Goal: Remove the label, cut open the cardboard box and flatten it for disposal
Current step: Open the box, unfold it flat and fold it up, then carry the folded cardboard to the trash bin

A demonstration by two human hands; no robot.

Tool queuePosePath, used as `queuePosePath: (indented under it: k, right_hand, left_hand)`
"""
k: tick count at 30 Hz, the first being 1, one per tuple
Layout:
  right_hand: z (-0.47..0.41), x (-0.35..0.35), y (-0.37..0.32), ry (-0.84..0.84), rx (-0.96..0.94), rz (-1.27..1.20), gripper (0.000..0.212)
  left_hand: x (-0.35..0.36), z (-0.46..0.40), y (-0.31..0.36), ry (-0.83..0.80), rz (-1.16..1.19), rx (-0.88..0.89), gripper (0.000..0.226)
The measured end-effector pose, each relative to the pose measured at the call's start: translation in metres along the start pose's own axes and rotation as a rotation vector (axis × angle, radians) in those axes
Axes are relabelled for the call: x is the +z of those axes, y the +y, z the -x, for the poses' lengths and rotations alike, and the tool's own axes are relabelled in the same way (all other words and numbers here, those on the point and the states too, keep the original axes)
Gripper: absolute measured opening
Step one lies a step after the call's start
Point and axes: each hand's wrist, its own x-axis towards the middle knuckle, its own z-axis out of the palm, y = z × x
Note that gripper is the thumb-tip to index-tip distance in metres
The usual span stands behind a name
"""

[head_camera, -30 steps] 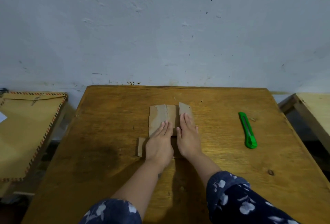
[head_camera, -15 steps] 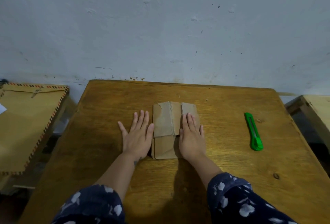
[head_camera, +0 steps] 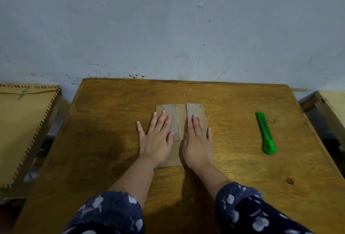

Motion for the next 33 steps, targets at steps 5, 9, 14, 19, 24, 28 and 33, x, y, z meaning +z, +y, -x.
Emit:
queuePosePath:
  k: [5, 9, 14, 19, 24, 28, 33]
  right_hand:
    - [0.000, -0.002, -0.003, -0.004, 0.010, -0.024, 0.064]
    - [-0.003, -0.009, -0.001, 0.126, 0.132, -0.387, 0.045]
    - [0.000, -0.016, 0.001, 0.062, 0.389, -0.305, 0.049]
    - [0.025, -0.019, -0.004, 0.076, 0.389, -0.426, 0.047]
    - [0.059, -0.043, 0.002, 0.228, 0.381, -0.797, 0.044]
    - [0.084, -0.078, 0.029, 0.326, 0.502, -0.804, 0.049]
    - [0.136, -0.120, 0.091, 0.433, 0.630, -0.836, 0.052]
  left_hand:
    - [0.001, -0.001, 0.000, 0.010, 0.012, 0.008, 0.056]
    - [0.004, 0.003, 0.002, 0.044, 0.001, -0.120, 0.060]
    - [0.004, 0.020, 0.012, 0.058, 0.139, -0.221, 0.059]
    - [-0.004, 0.041, 0.024, 0.131, 0.565, -0.257, 0.047]
    - [-0.022, 0.065, 0.045, 0.200, 0.819, -0.274, 0.053]
    - [-0.038, 0.071, 0.091, 0.176, 0.833, -0.207, 0.053]
    - [-0.042, 0.105, 0.173, 0.122, 0.880, -0.066, 0.051]
